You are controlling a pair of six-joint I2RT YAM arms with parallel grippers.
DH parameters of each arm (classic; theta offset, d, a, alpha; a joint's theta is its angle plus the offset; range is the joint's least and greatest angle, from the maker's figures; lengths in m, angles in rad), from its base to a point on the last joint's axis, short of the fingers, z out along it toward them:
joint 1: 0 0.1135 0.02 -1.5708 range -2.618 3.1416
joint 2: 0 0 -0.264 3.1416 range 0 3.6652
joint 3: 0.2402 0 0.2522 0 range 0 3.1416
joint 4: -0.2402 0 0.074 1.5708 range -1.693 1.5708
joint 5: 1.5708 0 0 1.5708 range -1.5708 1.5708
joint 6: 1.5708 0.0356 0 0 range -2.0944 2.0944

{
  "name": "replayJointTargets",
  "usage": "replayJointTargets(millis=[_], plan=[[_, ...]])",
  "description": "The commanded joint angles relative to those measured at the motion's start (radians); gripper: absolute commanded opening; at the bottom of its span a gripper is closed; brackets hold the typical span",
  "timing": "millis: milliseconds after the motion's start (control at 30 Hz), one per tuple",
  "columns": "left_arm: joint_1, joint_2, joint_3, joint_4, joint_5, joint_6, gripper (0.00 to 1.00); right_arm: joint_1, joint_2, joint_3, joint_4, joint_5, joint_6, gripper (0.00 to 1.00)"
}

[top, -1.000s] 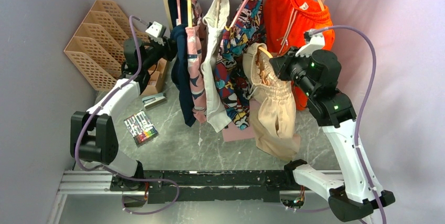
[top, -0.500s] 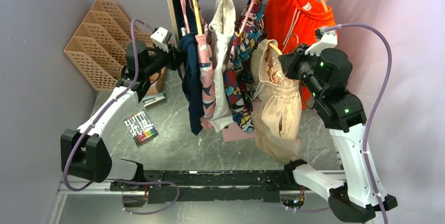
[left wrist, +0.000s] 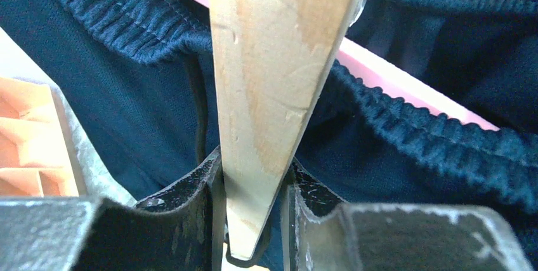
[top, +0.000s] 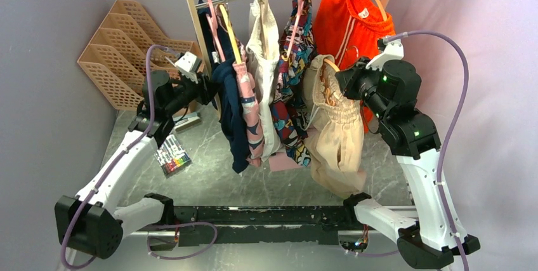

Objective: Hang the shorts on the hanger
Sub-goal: Adjust the clothesline at the center of the board.

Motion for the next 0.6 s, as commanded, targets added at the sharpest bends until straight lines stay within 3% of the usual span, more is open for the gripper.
replayJointTargets(millis=[0, 500, 533, 567], plan=[[-0.011, -0.083, -0.038, -0.045, 0.017, -0.099, 0.07, 0.007, -0.010, 0.022, 0.056, 0.007, 0.019, 0.00], [-0.011, -0.281, -0.077, -0.272, -0.020, -0.042, 0.07, 0.007, -0.013, 0.084, -0.037, 0.016, -0.023, 0.00], [-0.011, -0.291, -0.085, -0.281, -0.019, -0.043, 0.08, 0.007, -0.011, 0.077, -0.033, 0.007, -0.024, 0.00], [-0.011, -0.299, -0.090, -0.290, -0.019, -0.049, 0.16, 0.007, -0.007, 0.071, -0.029, -0.001, -0.025, 0.00]])
